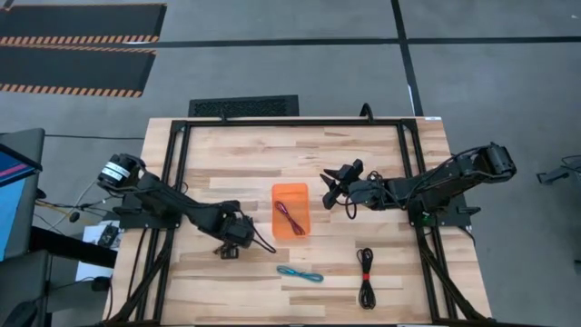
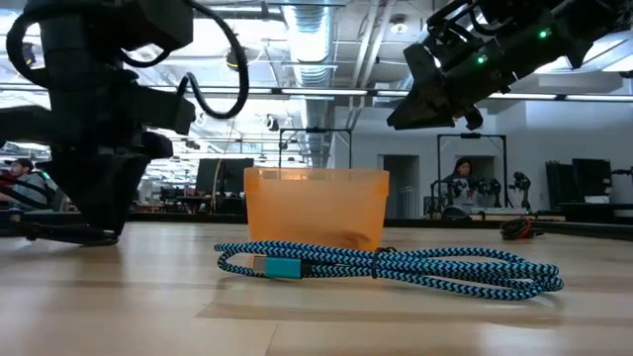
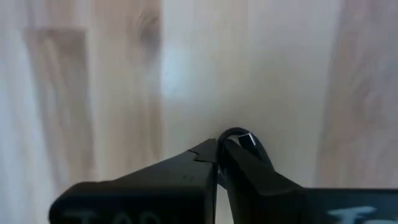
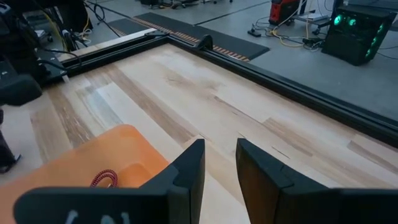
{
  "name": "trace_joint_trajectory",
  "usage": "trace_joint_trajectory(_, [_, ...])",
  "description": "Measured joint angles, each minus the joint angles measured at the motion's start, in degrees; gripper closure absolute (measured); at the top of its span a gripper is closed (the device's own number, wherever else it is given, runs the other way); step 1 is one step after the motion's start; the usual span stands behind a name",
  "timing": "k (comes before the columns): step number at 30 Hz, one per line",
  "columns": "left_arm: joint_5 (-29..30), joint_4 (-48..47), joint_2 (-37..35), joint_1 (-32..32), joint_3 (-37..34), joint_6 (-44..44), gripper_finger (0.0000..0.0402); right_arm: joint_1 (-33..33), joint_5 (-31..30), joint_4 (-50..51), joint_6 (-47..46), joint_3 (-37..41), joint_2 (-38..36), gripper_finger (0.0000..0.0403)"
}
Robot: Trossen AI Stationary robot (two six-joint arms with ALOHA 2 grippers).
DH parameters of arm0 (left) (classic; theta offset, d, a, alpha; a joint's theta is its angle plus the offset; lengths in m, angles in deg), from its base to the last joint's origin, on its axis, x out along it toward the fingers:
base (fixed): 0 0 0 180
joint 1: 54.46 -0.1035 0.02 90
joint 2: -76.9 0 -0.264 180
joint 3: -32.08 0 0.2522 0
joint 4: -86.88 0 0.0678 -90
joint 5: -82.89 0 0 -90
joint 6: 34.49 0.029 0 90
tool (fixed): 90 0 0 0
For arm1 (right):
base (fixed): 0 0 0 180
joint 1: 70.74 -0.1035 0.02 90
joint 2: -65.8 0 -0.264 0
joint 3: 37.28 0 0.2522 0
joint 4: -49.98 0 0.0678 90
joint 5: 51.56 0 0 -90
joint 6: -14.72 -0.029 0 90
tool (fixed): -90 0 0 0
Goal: Pick and place USB-C Cables
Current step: Put the left black charger cable into the orange bin
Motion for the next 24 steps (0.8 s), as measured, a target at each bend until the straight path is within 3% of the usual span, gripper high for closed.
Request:
trace_joint_trajectory(8, [8.1,-8.1,0.0,-0.3,6.0,3.6,0.0401,0.0,0.0,0.3,0.0,0.0,0.0,0.0287])
trace_joint_trajectory(17, [22.0,-7.9,-0.4,-1.7,13.2,15.7,0.04,0.0,0.0,1.2,0.0,0.0,0.0,0.0287])
trace_joint_trajectory(24, [22.6,-3.4,-0.4,-6.1,16.5,30.0,0.04,0.0,0.0,1.7,0.0,0.0,0.0,0.0287])
